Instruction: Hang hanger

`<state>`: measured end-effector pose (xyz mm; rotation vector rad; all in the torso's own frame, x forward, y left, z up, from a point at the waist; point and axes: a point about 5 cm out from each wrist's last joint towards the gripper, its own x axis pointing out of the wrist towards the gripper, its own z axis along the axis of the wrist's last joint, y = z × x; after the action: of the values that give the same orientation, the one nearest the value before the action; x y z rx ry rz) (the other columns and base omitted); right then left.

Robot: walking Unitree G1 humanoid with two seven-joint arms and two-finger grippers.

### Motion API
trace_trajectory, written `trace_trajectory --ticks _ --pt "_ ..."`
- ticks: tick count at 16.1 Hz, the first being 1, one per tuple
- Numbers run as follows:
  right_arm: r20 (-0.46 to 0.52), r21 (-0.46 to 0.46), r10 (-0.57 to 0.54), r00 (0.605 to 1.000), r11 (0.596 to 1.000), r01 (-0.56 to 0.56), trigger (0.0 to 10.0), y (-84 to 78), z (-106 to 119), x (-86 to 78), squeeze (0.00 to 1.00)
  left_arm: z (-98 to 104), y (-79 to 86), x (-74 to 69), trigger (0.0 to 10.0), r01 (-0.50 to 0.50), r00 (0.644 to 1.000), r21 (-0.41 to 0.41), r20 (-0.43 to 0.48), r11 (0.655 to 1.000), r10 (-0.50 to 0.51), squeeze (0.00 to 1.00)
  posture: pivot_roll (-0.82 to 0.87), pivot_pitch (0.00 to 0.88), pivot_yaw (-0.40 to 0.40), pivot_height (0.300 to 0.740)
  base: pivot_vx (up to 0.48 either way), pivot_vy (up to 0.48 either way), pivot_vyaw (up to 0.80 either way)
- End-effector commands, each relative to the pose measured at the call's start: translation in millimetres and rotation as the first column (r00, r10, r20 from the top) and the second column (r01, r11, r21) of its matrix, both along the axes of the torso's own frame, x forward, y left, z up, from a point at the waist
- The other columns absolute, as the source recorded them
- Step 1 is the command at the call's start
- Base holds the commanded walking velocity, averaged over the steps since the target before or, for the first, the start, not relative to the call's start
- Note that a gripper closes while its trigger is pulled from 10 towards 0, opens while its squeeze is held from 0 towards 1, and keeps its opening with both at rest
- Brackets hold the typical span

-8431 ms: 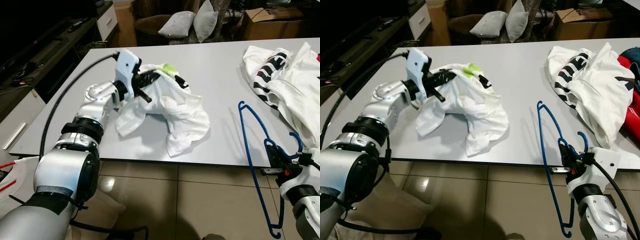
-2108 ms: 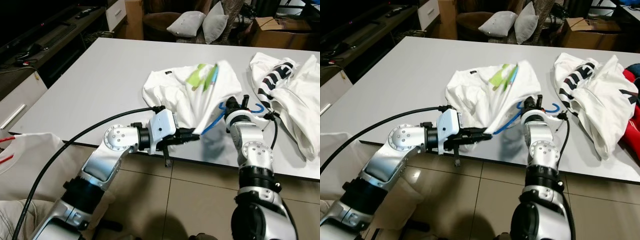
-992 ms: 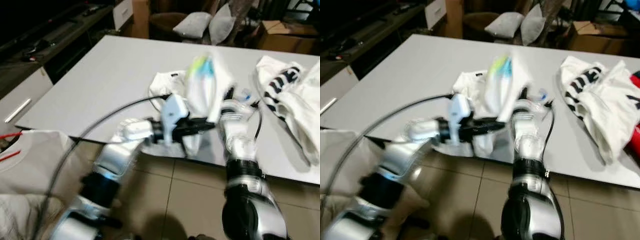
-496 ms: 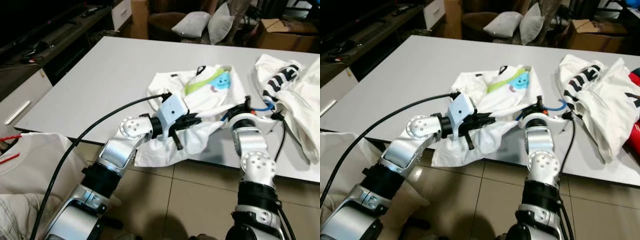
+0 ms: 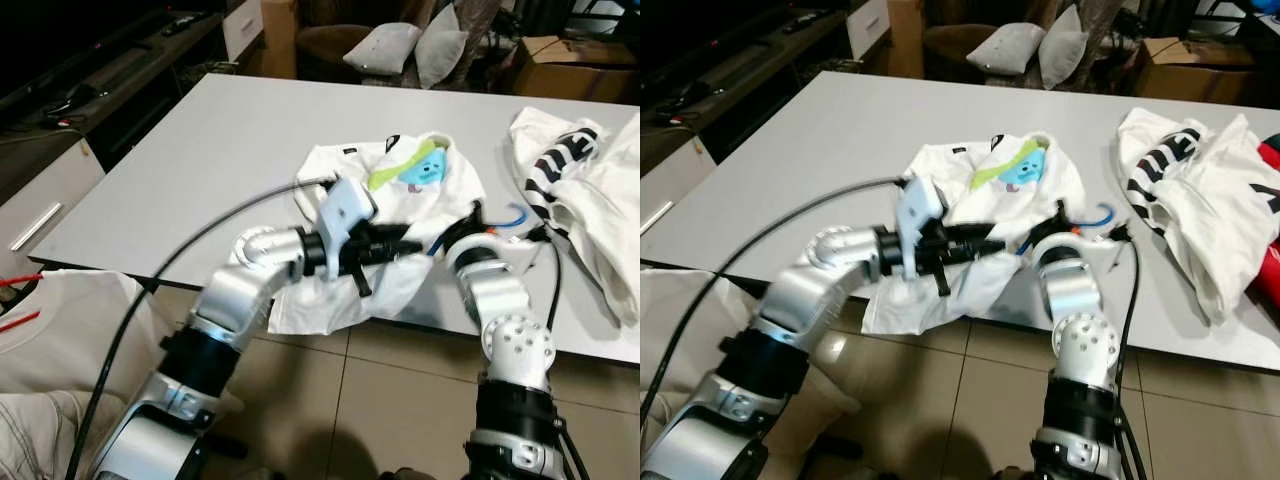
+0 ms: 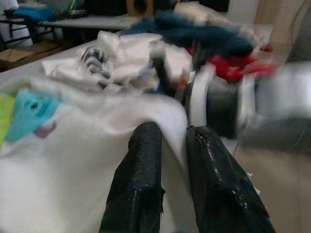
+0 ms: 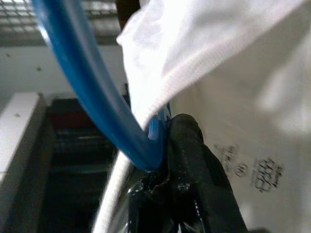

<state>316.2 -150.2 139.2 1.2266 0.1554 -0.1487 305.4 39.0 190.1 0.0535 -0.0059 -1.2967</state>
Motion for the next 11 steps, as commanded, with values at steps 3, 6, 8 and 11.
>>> trace_trajectory --ticks 3,6,8,11 --pt "-0.025 0.022 0.055 0.998 0.998 -0.054 10.0 19.3 -4.9 -2.6 0.0 12.0 1.8 -8.1 10.0 0.07 0.997 -0.066 -0.03 0.995 -0.072 1.0 -0.11 0.0 0.055 0.74 0.0 0.0 0.0" --pt "-0.017 -0.045 0.102 0.995 0.994 -0.102 10.0 18.2 -3.1 -1.7 0.0 7.1 24.1 26.7 10.0 -0.305 0.951 0.024 0.054 0.952 0.303 0.0 -0.09 0.0 0.043 0.74 0.0 0.0 0.0" --pt "0.011 -0.086 0.118 0.993 0.989 -0.117 10.0 15.3 0.2 -6.3 0.0 12.7 48.9 30.7 10.0 -0.444 0.895 -0.047 0.039 0.895 0.445 0.0 -0.1 0.0 0.048 0.74 0.0 0.0 0.0" --pt "-0.06 -0.385 0.172 0.983 0.905 -0.182 10.0 0.1 6.6 -23.9 0.0 -25.8 100.1 12.0 10.0 -0.665 0.747 0.001 -0.021 0.747 0.664 0.0 -0.13 0.0 0.054 0.74 0.0 0.0 0.0"
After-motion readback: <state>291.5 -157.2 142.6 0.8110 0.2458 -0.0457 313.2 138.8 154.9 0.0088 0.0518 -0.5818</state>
